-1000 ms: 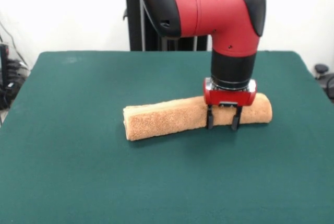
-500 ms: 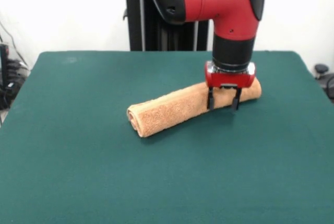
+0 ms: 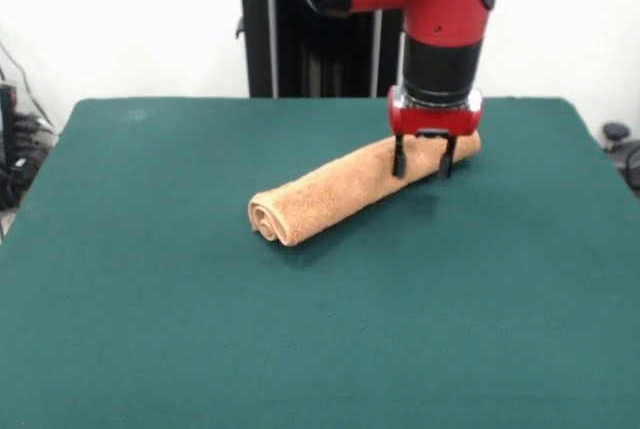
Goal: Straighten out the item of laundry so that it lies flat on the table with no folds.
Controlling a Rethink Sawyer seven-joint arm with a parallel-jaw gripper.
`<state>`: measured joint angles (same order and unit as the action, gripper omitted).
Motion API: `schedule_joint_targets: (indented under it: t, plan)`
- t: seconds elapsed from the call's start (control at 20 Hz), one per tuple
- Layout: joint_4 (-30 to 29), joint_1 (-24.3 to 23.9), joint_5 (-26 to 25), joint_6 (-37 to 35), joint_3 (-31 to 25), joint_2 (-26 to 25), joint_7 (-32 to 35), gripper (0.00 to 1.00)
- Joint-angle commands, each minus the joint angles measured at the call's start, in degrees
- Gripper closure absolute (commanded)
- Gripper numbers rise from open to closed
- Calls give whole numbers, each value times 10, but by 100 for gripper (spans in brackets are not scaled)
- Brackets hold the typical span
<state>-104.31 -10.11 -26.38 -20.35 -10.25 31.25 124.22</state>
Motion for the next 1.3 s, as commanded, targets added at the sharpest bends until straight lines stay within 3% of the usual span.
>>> schedule_joint_targets:
  t: [0.05,0.45,0.85,1.3]
  plan:
    - [-69,-5,30,11,-8,6,71,0]
    - [-62,-3,31,42,-10,-10,78,0]
    - [-84,7,44,24,-11,28,80,0]
    - [-114,-30,66,8,-28,38,57,0]
